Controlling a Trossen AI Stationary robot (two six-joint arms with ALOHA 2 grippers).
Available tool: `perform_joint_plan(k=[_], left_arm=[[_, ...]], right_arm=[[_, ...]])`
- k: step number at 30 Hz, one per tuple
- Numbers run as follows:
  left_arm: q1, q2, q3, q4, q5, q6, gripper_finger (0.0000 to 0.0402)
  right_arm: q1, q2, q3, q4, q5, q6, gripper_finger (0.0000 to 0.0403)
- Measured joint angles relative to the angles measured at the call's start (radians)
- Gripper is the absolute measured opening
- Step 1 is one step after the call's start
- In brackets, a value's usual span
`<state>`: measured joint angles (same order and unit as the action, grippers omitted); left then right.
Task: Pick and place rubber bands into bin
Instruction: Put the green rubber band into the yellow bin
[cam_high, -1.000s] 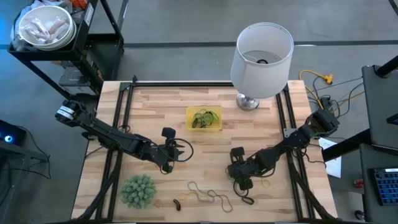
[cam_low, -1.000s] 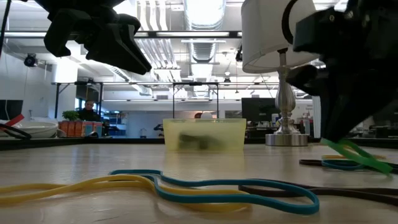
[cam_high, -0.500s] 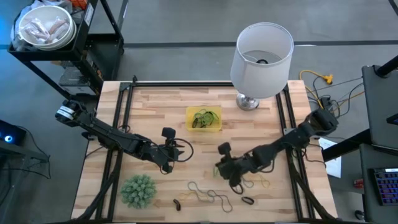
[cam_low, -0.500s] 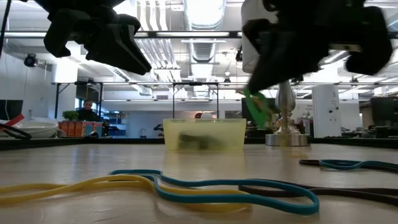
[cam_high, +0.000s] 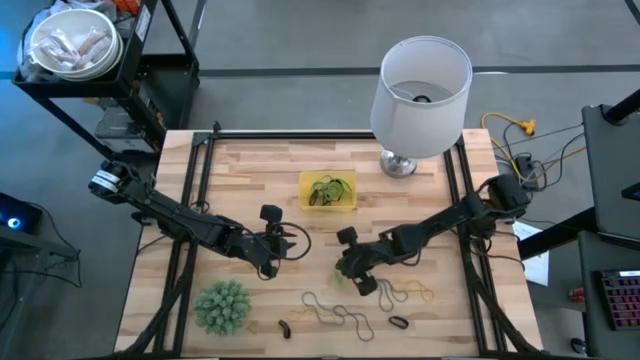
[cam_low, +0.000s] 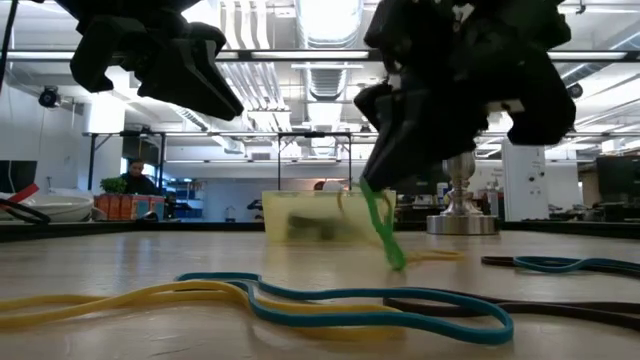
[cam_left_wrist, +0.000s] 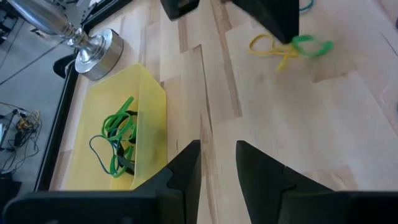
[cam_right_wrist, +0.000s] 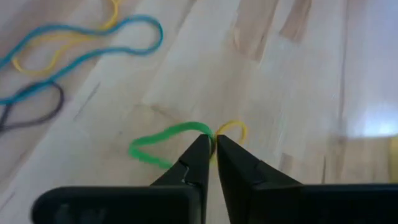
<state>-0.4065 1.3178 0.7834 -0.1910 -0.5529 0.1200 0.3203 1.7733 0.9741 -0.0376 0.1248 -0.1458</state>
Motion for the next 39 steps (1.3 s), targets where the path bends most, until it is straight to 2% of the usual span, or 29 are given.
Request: perform_joint_plan(k=[9,14,26,35,39], left_arm=[[0.000,0.000,0.000,-0.001,0.000,0.000,0.0085],[0.000,0.000,0.000,-0.001,0.000,0.000,0.0085],[0.000,0.000,0.000,0.000,0.000,-0.001,0.0085],[0.000,0.000,0.000,-0.001,0.000,-0.002,0.0085],[0.000,0.000,0.000,-0.001,0.000,-0.002,0.0085]], right_arm=[[-0.003,0.011,0.000,-0.011,-0.003,0.020,0.0101],[-0.004,0.020,0.000,-0.009,-0.002,0.018,0.0122],[-0.038,0.096,0.010,0.010,0.035,0.052,0.0124],[-0.074,0.092,0.017,0.014,0.031,0.227,0.0128],[-0.066,0.092,0.012,0.005,0.021,0.240,0.0130]])
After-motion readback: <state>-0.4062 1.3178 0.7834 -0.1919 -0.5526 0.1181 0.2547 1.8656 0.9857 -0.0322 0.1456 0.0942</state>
